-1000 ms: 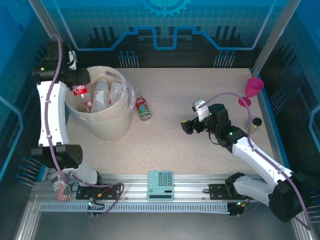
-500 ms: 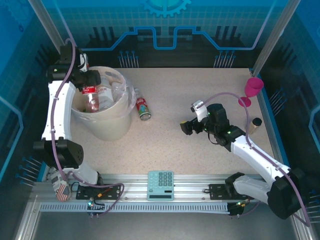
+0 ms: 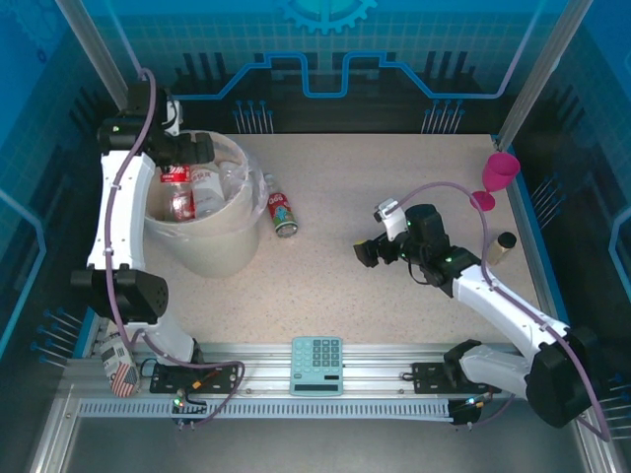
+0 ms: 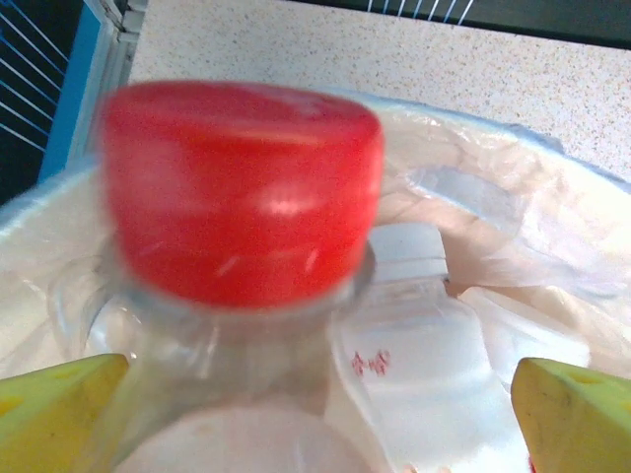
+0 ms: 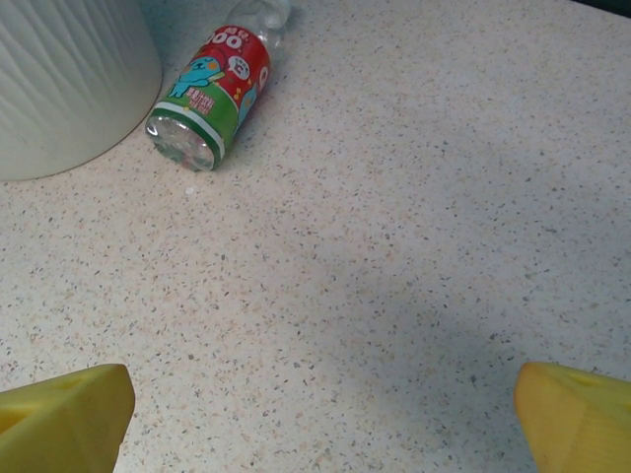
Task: Put the plastic bottles in the bin
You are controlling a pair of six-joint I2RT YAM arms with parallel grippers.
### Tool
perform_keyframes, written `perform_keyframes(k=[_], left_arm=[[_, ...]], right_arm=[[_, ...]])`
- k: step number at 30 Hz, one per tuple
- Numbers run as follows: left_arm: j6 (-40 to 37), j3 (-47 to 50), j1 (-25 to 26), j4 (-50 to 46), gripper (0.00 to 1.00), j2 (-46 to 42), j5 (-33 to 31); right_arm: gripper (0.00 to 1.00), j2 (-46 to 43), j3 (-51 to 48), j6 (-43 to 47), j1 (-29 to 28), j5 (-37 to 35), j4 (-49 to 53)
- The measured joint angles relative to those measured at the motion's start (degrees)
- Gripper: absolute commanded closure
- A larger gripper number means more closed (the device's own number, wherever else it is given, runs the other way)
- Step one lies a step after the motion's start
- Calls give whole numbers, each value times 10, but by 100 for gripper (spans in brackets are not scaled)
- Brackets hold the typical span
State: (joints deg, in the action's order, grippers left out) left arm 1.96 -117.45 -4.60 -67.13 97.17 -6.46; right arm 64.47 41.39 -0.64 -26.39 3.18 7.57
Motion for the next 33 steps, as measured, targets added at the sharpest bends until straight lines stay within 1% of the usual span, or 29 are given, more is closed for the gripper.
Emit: perform_keyframes(k=[5, 9, 11, 13, 15, 16, 18, 27, 33], left_arm=[[-10, -78, -18, -32, 1, -4, -15], [-20, -78, -35, -49, 1, -27, -34], [-22, -48, -37, -45, 9, -45, -40], [-24, -9, -37, -41, 20, -64, -43], [-21, 30, -38, -31, 35, -78, -43], [-22, 43, -38, -25, 39, -82, -43], [-15, 76, -38, -4, 43, -89, -42], [10, 167, -37, 78, 47, -135, -15], [23, 209, -27, 127, 47, -148, 7]], right_arm=[[0, 17, 3, -14, -2, -1, -1], [0, 24, 3, -23, -2, 1, -7], [0, 27, 4, -24, -2, 2, -8], [0, 30, 4, -24, -2, 2, -7], [0, 30, 5, -23, -2, 2, -7], [0, 30, 5, -23, -2, 2, -7], [0, 30, 6, -23, -2, 2, -7], [0, 32, 6, -23, -4, 2, -7], [0, 42, 10, -23, -11, 3, -7]])
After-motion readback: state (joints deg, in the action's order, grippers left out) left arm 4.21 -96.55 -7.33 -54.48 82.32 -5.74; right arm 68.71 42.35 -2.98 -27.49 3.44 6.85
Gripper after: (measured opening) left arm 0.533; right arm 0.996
